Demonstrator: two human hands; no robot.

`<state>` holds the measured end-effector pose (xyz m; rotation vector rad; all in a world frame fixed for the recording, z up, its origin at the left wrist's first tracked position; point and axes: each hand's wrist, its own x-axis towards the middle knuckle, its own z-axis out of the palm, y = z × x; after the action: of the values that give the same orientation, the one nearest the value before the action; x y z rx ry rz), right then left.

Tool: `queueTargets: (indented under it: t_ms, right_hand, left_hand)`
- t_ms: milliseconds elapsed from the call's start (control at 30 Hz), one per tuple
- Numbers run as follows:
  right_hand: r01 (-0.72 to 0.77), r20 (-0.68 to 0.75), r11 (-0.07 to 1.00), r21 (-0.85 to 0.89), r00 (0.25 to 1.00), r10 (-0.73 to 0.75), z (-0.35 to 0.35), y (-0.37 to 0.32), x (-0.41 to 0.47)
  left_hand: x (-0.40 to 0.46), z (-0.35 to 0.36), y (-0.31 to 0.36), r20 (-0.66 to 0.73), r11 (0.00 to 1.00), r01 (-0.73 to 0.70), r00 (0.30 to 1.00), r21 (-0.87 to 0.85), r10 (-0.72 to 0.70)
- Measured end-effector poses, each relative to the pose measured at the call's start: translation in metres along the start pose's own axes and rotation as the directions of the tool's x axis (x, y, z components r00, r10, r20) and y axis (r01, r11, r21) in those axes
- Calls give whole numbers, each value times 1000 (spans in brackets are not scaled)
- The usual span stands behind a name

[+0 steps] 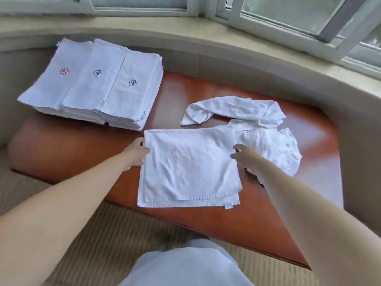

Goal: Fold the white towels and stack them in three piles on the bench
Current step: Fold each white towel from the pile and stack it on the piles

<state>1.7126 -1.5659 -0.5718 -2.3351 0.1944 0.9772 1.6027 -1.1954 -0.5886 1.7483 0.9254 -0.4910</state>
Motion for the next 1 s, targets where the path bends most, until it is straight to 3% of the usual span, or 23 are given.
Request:
queueTargets:
  t_ms: [167,300,433,500,600,667,800,900,1000]
  right_hand:
    - [-97,164,987,-130,979,118,34,48,40]
    - [-172,157,972,-160,968,197,55,75,60]
    - [-325,44,927,-185,940,338,73,91,69]
    - [-408,-7,897,-173,911,413,80,98,71]
    - [-490,7,872,2,872,489,87,111,78]
    - [-485,24,873,37,874,485,90,118,76]
    - [-441,-6,897,42,897,441,96,132,67]
    - [-427,6,887,175,901,433,101,137,59]
    - [-381,-89,884,272,904,417,102,141,56]
  left_hand:
    - [27,37,-62,3,961,213,976,176,-217]
    - [32,60,-94,-33,901,280,958,332,-285]
    - [29,76,-115,-131,837,339,940,430,-314]
    - [28,82,-126,-158,825,372,928,427,-337]
    - [29,85,-140,-179,815,426,905,394,-386]
    - [29,87,-148,-202,818,469,883,332,-424]
    - [32,88,-159,-239,832,423,904,360,-356]
    - [32,86,-162,-223,861,385,919,332,-325]
    - [30,91,-163,-228,882,383,917,274,-327]
